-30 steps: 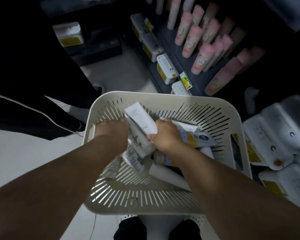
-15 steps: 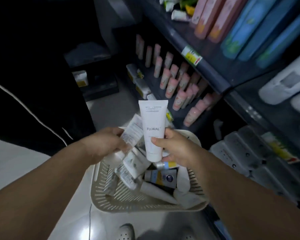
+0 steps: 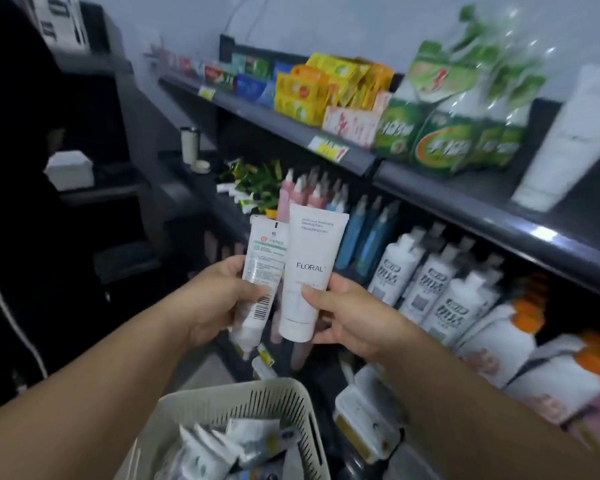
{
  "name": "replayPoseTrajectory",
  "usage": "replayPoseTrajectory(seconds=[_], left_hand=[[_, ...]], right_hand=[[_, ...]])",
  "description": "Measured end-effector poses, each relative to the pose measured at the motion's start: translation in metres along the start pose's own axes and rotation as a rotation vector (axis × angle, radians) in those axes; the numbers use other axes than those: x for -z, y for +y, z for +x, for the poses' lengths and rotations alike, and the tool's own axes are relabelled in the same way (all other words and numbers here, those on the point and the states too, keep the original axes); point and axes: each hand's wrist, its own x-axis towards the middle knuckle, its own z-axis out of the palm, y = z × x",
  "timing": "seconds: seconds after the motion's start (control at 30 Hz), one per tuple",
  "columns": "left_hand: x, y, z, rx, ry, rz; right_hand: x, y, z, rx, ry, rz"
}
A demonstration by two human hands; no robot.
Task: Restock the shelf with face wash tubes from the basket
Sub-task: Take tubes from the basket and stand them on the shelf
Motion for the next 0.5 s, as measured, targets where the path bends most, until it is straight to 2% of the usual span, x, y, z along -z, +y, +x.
replayPoseTrajectory(seconds=[0.27,0.5], left_hand=[[-0.083,0.097,-0.004,-0.189,-0.213,-0.02],[-0.146,0.145,0.005,-0.323,-0.342,0.118]], right_hand=[[0.039,-0.092,-0.068,0.178,0.135,-0.045],[0.08,-0.134,-0.116,0.3,0.278,-0.119]])
